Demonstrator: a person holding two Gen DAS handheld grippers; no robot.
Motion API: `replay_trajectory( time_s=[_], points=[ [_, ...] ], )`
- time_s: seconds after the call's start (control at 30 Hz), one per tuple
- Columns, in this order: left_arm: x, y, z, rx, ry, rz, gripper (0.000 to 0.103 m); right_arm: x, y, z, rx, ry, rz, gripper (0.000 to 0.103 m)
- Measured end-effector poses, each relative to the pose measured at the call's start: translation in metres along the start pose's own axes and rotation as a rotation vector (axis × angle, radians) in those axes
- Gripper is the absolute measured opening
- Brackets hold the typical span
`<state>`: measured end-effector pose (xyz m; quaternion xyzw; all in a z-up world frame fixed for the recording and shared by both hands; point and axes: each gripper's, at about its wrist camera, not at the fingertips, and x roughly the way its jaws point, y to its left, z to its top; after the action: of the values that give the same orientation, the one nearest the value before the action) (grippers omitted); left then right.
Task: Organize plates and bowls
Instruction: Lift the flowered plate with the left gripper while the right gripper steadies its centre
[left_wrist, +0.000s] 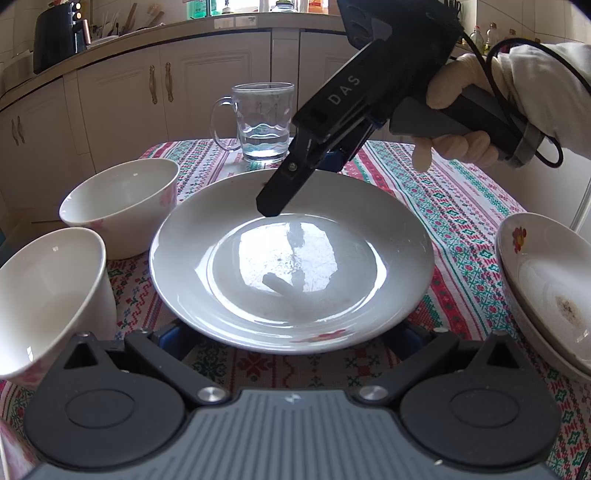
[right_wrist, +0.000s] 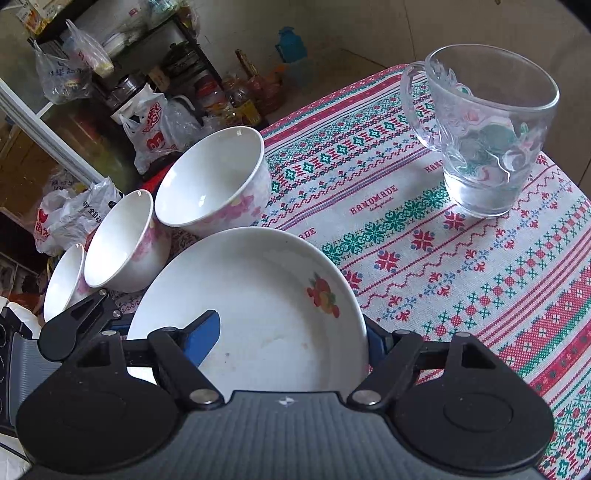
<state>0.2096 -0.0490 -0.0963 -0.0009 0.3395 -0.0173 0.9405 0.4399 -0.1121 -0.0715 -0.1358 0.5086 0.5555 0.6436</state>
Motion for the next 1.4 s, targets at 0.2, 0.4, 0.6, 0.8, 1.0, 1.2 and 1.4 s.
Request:
replay_trajectory(
  time_s=[0.2,0.4,0.6,0.8,1.0,1.2,1.4],
  points=[
    [-0.001,0.0,0.001,0.013,0.011,0.0,0.102,0.0,0.0,0.0,0.001,0.009,-0.003,0.084],
    [-0.004,-0.002,0.001,0.048,0.018,-0.002,0.101,0.0,0.006,-0.004,-0.002,0.014,-0.022,0.084],
    [-0.013,-0.006,0.0,0.085,0.024,-0.013,0.101,-0.009,0.014,-0.013,-0.002,0.006,-0.038,0.084],
    [-0.03,-0.011,0.002,0.116,0.005,-0.038,0.101,-0.021,0.026,-0.023,-0.002,0.004,-0.066,0.084],
    [-0.048,-0.017,0.004,0.14,-0.014,-0.072,0.101,-0.039,0.039,-0.036,0.002,-0.011,-0.09,0.084],
    [-0.065,-0.026,0.006,0.174,-0.028,-0.11,0.101,-0.061,0.054,-0.055,0.012,-0.032,-0.119,0.084],
    [-0.08,-0.037,0.007,0.21,-0.041,-0.152,0.101,-0.083,0.067,-0.074,0.033,-0.064,-0.148,0.085]
  ],
)
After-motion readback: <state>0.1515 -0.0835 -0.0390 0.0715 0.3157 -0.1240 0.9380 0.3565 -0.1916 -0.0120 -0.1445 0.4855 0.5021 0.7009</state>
